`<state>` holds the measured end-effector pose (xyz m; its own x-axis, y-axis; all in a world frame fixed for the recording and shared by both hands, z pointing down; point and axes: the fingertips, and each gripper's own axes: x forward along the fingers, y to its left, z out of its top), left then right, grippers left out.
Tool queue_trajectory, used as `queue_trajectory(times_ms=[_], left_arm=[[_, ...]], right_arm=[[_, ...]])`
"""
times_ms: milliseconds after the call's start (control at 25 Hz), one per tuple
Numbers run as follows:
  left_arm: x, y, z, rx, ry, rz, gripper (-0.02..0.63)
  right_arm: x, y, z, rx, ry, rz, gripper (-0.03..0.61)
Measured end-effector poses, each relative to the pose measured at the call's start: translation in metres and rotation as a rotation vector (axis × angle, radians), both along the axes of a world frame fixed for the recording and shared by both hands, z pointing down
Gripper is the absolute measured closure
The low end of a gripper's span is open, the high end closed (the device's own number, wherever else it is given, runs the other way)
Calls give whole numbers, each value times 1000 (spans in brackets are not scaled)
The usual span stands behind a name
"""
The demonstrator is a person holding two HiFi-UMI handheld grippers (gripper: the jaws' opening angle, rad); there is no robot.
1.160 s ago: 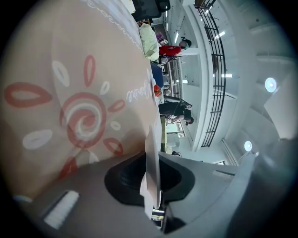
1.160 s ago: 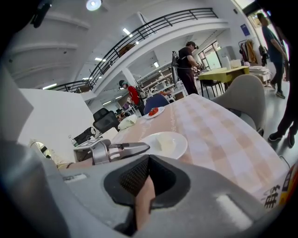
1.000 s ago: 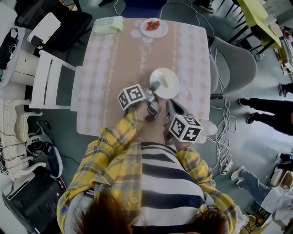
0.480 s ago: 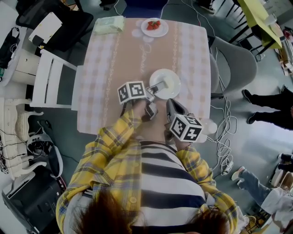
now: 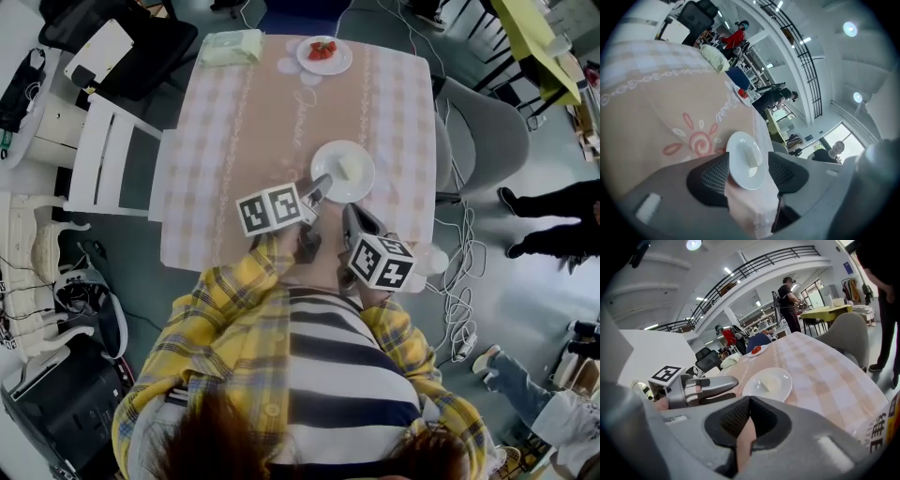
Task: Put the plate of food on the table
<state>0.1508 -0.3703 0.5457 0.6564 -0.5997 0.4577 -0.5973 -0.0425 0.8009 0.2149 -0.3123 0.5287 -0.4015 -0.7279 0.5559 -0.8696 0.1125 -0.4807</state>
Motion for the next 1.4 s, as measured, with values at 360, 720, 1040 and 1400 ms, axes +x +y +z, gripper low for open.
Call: queue_trajectory(times_ms=[360,720,1040,1400], left_arm=[[3,22,-27,243,-35,94,617],[3,44,-52,461,-176,201,617],[-9,71,-52,502,-173,308,617],[-20,98,-43,515,-192,383,617]], right_arm=[[-4,5,-1,8,28,-4,580],[-6,14,-8,47,66,32,580],[-17,38,-8,46,69,111,580],[-13,65,-6,65,91,195,581]])
